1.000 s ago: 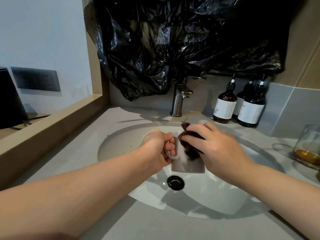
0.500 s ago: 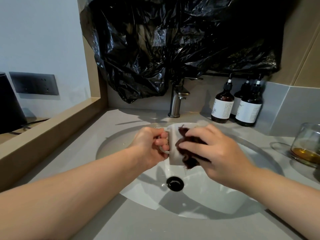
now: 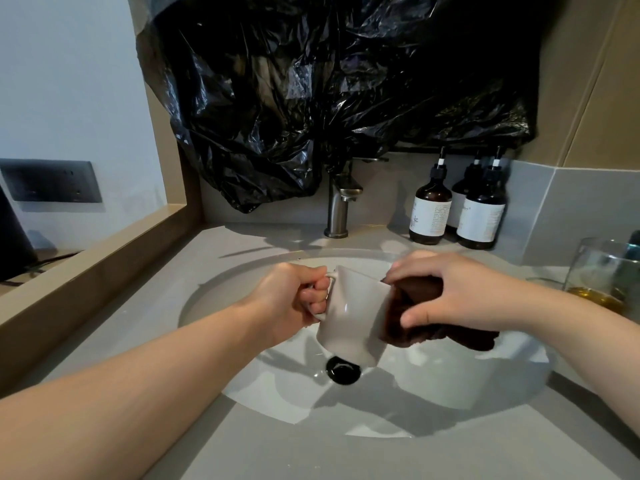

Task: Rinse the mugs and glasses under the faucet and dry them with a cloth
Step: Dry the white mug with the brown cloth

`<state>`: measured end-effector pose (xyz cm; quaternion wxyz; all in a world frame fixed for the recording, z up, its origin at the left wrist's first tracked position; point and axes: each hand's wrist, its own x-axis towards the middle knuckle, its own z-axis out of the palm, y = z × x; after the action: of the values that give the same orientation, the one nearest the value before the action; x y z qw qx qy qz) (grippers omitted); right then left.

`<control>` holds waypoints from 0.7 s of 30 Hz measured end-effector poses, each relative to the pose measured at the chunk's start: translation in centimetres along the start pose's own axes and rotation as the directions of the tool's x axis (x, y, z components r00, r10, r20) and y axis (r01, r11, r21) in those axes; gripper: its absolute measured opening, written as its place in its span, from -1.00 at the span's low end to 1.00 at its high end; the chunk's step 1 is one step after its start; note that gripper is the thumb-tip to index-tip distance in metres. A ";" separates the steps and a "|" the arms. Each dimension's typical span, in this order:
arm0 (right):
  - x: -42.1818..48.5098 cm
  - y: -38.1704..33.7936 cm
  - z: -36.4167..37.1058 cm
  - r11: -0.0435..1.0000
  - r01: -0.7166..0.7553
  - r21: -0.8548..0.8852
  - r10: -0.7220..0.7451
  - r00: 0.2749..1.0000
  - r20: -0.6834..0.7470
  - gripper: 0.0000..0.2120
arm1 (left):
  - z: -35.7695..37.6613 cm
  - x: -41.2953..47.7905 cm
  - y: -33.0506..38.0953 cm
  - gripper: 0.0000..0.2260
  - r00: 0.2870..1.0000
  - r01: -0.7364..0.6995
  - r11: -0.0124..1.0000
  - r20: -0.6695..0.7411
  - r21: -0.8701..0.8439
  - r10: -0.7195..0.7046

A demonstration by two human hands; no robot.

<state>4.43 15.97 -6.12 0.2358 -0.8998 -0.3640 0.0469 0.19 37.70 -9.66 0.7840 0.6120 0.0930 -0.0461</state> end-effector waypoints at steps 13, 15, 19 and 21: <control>0.4 -1.0 2.4 0.971 -0.098 0.219 0.099 0.995 0.006 -0.59 | 1.0 0.1 0.1 -0.86 0.965 -0.076 0.954 -0.218 0.289 0.143; 0.5 -1.1 2.2 0.953 -0.129 0.276 0.140 0.990 -0.021 -0.63 | 0.9 0.1 0.1 -0.84 0.895 -0.162 0.905 -0.328 0.394 0.303; 0.6 -1.0 1.7 0.939 -0.168 0.300 0.198 0.978 -0.069 -0.78 | 1.6 -1.2 -0.6 -0.73 0.805 -0.392 0.592 -0.049 0.704 0.591; 0.6 -1.2 1.4 0.943 -0.159 0.292 0.193 0.977 -0.091 -0.81 | 2.0 -1.5 -1.1 -0.74 0.814 -0.391 0.502 0.035 0.772 0.580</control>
<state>3.79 17.68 -6.79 0.3782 -0.8869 -0.2570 0.0661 -1.30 35.45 -9.94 0.4239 0.8798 -0.0218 0.2141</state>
